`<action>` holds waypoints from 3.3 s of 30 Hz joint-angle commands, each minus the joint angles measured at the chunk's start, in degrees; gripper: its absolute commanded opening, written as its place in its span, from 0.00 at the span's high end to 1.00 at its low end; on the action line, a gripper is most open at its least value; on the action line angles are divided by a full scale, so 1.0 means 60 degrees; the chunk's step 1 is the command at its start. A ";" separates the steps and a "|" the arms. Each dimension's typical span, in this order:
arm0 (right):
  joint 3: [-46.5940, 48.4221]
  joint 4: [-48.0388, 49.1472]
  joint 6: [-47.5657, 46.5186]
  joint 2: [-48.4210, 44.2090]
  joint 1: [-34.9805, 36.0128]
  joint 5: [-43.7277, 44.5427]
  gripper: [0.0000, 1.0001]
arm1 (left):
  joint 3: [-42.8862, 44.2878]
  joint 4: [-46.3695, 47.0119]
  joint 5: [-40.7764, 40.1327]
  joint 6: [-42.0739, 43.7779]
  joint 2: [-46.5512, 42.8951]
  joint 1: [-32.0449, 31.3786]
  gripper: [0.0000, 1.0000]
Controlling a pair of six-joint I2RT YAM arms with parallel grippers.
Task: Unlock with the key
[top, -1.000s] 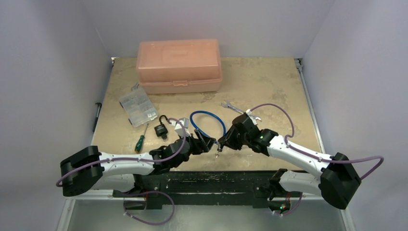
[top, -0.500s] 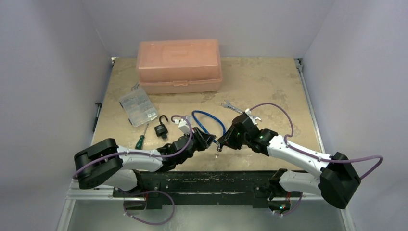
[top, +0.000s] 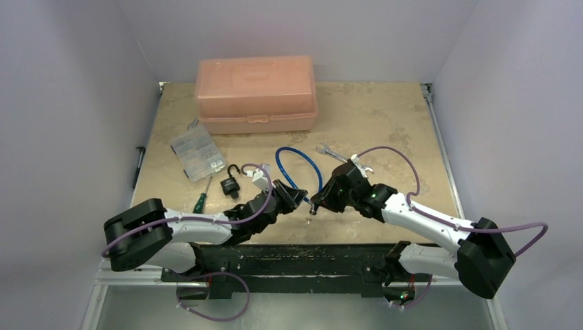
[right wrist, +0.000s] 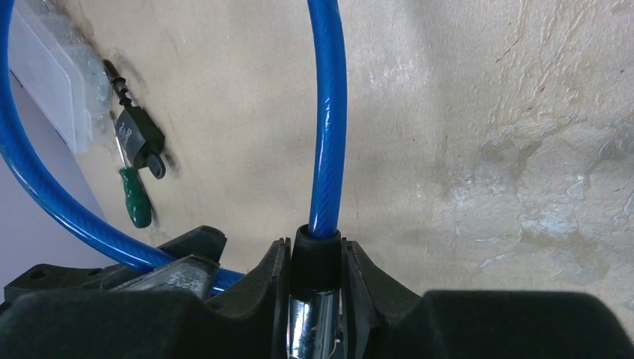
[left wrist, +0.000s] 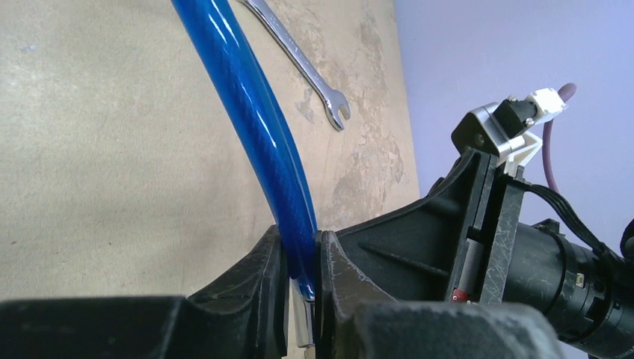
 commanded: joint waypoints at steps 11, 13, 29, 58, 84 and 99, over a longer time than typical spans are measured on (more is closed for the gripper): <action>-0.0055 0.0663 -0.0197 0.0045 0.0067 -0.0120 1.00 | -0.0402 -0.1100 -0.1516 -0.0493 -0.1331 0.0092 1.00; -0.0033 0.0645 -0.0202 0.0059 0.0065 -0.0116 1.00 | -0.0443 -0.1142 -0.1526 -0.0490 -0.1402 0.0092 1.00; 0.0567 -0.0662 -0.0760 -0.0314 0.0057 0.1367 1.00 | -0.0767 -0.2617 -0.1517 0.0605 -0.3204 0.0092 1.00; 0.0198 -0.1308 -0.1373 0.1018 -0.0755 0.2998 1.00 | -0.2303 -0.6639 -0.2005 -0.1056 -0.4286 0.0092 1.00; 0.0538 -0.0419 -0.2708 0.2072 -0.0759 0.1931 0.19 | -0.1488 -0.7279 -0.2088 -0.0583 -0.3475 0.0092 0.23; 0.2662 -0.2703 -0.3928 0.0849 -0.0759 0.3505 0.01 | 0.1460 -1.0257 -0.2837 0.1995 -0.5213 0.0092 0.09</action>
